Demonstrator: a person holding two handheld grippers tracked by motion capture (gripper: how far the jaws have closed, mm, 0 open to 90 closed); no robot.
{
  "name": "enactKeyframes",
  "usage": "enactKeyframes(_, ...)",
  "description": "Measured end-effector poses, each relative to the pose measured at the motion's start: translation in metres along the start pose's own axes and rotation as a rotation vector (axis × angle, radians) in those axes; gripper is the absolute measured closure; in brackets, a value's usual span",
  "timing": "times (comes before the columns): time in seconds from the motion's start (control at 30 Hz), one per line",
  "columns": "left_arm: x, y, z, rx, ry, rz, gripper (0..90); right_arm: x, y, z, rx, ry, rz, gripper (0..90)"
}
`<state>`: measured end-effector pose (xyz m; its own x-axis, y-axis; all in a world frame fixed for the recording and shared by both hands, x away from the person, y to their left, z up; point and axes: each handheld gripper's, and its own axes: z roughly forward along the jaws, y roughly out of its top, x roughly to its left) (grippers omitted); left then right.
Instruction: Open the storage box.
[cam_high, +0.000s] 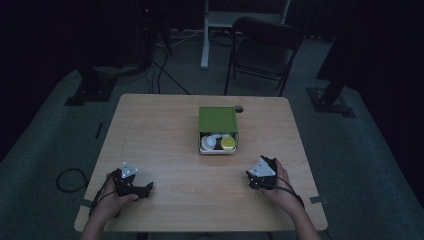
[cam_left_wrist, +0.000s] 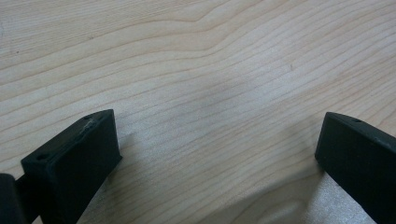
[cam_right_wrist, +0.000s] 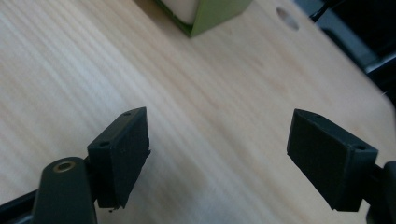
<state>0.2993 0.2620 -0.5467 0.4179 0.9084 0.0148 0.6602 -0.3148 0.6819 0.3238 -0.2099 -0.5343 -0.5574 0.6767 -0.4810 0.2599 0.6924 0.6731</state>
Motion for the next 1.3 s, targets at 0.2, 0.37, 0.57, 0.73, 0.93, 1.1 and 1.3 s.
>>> enactKeyframes(0.2,0.0,0.0,0.0,0.0,0.0,0.0,0.0,0.009,0.015,0.004,-0.023,-0.03,-0.126,23.0)
enactKeyframes(0.37,0.0,0.0,0.0,0.0,0.0,-0.001,0.0,0.021,0.027,0.008,-0.037,-0.061,-0.23,23.9)
enactKeyframes(0.57,0.0,0.0,0.0,0.0,0.0,-0.001,0.0,0.033,0.039,0.012,-0.069,-0.102,-0.32,27.5)
enactKeyframes(0.73,0.0,0.0,0.0,0.0,0.0,0.0,0.0,0.042,0.053,0.014,-0.104,-0.139,-0.419,32.8)
enactKeyframes(0.93,0.0,0.0,0.0,0.0,0.0,-0.001,0.0,0.05,0.062,0.017,-0.117,-0.152,-0.476,34.2)
enactKeyframes(1.1,0.0,0.0,0.0,0.0,0.0,-0.001,0.0,0.063,0.068,0.022,-0.125,-0.176,-0.57,37.9)
enactKeyframes(1.3,0.0,0.0,0.0,0.0,0.0,-0.001,0.0,0.075,0.077,0.029,-0.141,-0.198,-0.639,44.0)
